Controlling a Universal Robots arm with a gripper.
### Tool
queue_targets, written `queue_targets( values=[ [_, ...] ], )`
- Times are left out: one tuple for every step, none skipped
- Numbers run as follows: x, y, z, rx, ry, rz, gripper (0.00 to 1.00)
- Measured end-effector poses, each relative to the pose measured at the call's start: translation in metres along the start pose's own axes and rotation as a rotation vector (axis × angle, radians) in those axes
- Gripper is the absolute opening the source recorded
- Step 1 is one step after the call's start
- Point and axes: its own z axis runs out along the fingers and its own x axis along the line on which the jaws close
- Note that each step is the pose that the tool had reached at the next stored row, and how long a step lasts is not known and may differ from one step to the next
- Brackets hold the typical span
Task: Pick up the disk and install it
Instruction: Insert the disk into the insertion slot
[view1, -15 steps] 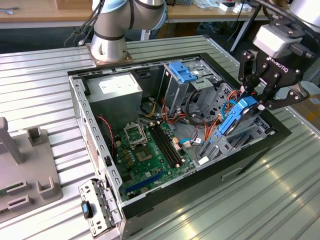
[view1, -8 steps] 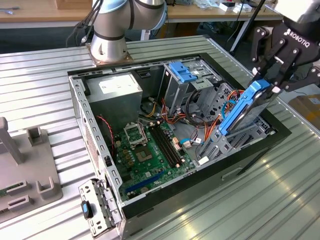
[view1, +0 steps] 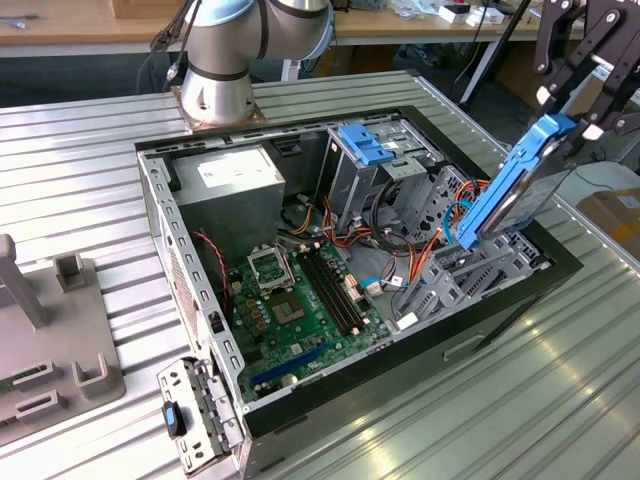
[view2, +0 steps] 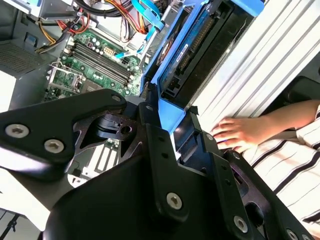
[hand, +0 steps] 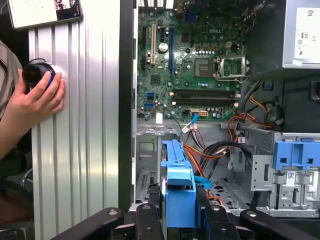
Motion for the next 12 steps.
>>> queue_targets(
  values=[
    [0.0001,-0.0002,-0.0042,0.0009,-0.0001,0.0,0.36],
    [0.0001,-0.0004,-0.0101,0.0022,-0.0001,0.0,0.36],
    [0.0001,-0.0006,-0.015,0.0036,0.0,0.0,0.36],
    [0.0002,-0.0006,-0.0166,0.0043,0.0001,0.0,0.36],
    [0.0004,-0.0006,-0.0156,0.0045,0.0,0.0,0.36],
    [0.0007,-0.0005,-0.0133,0.0046,0.0,0.0,0.36],
    [0.0008,-0.0004,-0.0112,0.0047,-0.0002,0.0,0.36],
    [0.0008,-0.0003,-0.0069,0.0047,0.0,0.0,0.36],
    [0.0008,-0.0001,-0.0033,0.0048,-0.0024,0.0,0.36],
    [0.0009,0.0,-0.0023,0.0049,-0.0197,0.001,0.36],
    [0.001,0.0,-0.0021,0.005,-0.0265,0.001,0.36],
    [0.001,0.0,-0.002,0.005,-0.0299,0.001,0.36]
  ],
)
